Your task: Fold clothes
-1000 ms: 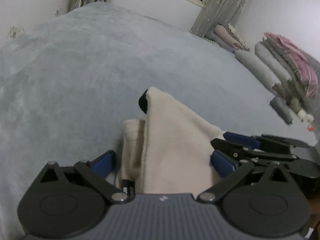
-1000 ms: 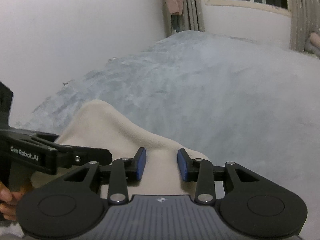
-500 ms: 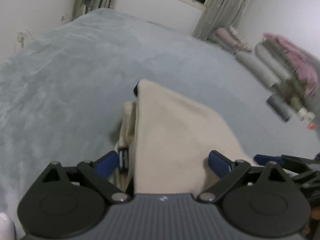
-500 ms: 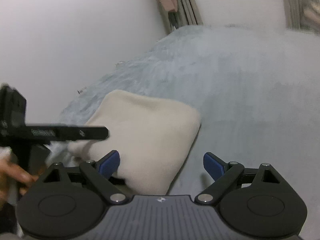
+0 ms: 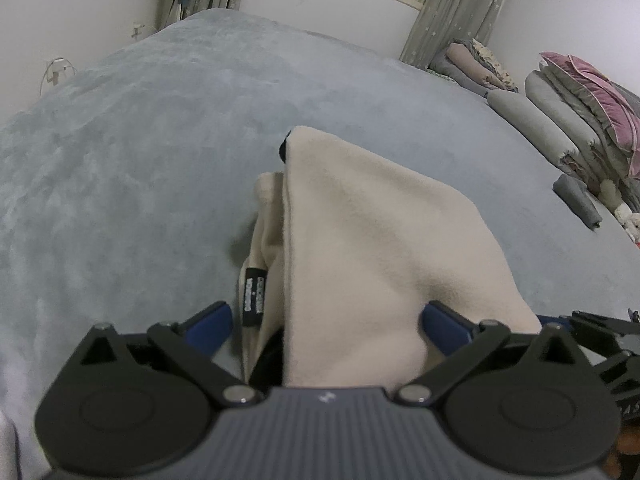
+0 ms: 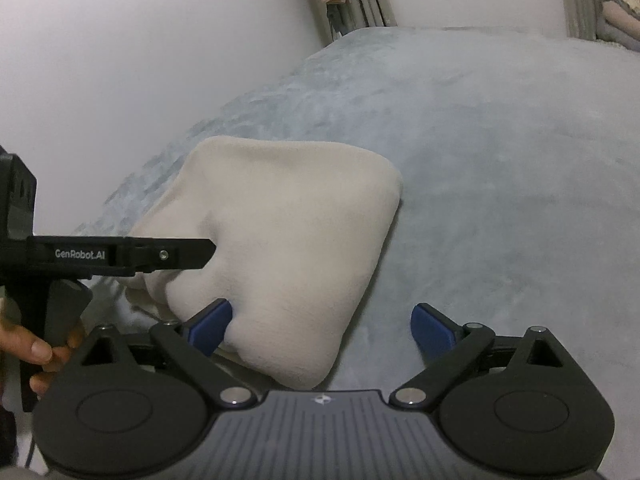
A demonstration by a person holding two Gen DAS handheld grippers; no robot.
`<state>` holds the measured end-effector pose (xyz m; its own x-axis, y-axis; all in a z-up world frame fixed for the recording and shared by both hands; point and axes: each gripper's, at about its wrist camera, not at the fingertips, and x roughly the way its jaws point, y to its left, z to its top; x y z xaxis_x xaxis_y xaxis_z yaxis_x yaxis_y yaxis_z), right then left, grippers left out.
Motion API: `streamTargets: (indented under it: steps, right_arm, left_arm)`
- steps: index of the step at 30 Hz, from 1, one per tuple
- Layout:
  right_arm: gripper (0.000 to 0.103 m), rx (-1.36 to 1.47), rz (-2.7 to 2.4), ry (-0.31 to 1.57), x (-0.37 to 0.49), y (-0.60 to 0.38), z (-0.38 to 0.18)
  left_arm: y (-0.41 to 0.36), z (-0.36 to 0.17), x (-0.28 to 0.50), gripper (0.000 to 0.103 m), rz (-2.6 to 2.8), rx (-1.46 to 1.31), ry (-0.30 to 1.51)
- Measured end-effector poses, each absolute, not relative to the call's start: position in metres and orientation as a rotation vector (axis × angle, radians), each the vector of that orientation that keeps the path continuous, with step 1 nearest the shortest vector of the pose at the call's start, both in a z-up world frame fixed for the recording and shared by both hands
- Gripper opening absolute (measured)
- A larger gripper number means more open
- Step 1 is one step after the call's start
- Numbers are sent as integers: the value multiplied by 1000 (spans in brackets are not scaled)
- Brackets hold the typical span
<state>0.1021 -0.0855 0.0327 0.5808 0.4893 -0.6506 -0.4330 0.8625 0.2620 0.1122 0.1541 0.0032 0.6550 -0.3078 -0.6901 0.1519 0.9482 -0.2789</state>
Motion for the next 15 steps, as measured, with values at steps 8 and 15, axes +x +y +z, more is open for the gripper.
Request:
streamTargets:
  steps: [8, 15]
  right_arm:
    - [97, 60, 522, 786, 101, -84, 31]
    - [97, 100, 514, 798, 102, -85, 36]
  left_arm:
    - [158, -3, 110, 103, -258, -197, 811]
    - [152, 0, 109, 103, -218, -199, 824]
